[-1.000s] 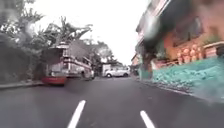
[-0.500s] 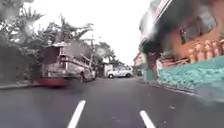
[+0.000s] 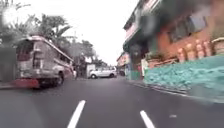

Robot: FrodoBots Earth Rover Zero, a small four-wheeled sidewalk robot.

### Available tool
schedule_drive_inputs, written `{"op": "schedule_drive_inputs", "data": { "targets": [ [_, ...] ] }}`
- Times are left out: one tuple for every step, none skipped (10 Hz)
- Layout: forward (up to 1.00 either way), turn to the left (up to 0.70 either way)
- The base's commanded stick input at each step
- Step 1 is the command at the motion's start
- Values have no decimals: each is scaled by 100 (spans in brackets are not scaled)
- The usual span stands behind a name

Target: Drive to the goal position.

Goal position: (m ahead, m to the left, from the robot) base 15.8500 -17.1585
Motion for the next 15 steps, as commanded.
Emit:
{"op": "schedule_drive_inputs", "data": {
  "targets": [
    [100,2],
    [100,3],
    [100,13],
    [100,20],
    [100,18],
    [100,9],
    [100,0],
    [100,0],
    [100,7],
    [100,6],
    [100,0],
    [100,-7],
    [100,-27],
    [100,-40],
    [100,-40]
  ]
}}
